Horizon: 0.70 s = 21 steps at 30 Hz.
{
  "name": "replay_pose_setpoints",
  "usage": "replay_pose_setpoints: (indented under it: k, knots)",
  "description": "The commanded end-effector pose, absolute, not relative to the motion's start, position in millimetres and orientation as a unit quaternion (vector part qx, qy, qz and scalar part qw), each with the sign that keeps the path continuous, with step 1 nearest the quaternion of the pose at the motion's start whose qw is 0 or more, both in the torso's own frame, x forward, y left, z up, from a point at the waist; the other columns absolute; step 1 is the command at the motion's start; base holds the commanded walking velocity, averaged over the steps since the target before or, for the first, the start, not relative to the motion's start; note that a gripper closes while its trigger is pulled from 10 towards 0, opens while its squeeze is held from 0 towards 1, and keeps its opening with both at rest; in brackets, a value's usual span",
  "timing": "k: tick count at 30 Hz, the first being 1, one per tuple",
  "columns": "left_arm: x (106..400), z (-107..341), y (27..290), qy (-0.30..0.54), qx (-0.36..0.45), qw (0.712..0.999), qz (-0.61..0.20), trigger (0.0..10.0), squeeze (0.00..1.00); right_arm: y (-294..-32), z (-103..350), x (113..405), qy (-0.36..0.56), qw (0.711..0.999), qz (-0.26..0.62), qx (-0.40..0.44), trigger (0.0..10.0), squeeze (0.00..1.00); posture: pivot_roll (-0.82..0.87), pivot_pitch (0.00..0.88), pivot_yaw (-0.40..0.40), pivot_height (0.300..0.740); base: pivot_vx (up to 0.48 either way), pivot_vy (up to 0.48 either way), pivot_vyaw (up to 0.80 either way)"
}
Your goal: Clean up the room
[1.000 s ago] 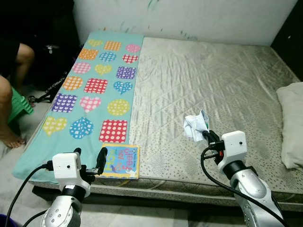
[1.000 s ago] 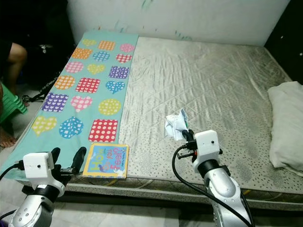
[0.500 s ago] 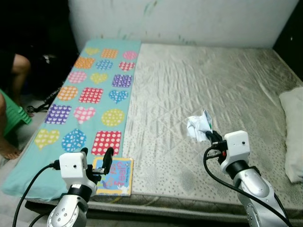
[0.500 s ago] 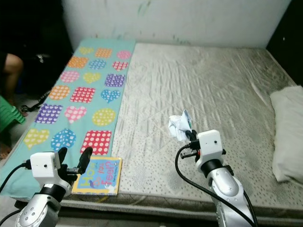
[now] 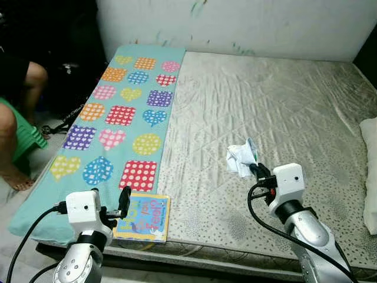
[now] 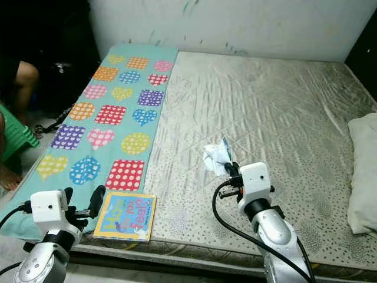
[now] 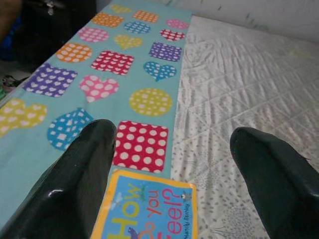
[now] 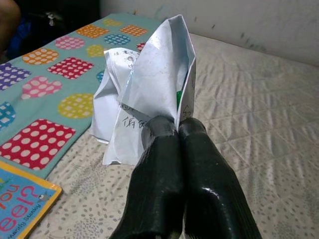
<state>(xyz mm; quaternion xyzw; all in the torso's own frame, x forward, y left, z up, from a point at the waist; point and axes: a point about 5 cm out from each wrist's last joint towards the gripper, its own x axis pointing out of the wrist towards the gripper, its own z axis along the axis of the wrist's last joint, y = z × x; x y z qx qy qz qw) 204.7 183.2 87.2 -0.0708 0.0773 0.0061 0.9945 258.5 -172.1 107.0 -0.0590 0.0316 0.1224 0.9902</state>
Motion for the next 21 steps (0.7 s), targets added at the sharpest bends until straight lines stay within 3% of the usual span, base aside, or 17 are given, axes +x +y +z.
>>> replay_pose_setpoints:
  k: [1,6,21]
  knots:
    - [204.6,86.8,184.6,0.081,-0.069,0.994,0.008,10.0,0.00,-175.5,106.8,259.1,0.032,0.991,0.115,-0.059,10.0,0.00,-0.11,0.097,-0.026,0.740,0.000,0.480,-0.80]
    - [204.7,86.8,183.7,0.081,-0.071,0.994,0.003,10.0,0.00,-175.8,106.8,259.2,0.033,0.991,0.116,-0.061,10.0,0.00,-0.11,0.098,-0.026,0.740,0.000,0.480,-0.62]
    - [205.2,86.3,181.1,0.083,-0.075,0.994,0.000,10.0,0.00,-176.3,106.7,259.6,0.033,0.989,0.122,-0.071,10.0,0.00,-0.12,0.100,-0.032,0.740,0.000,0.480,0.00]
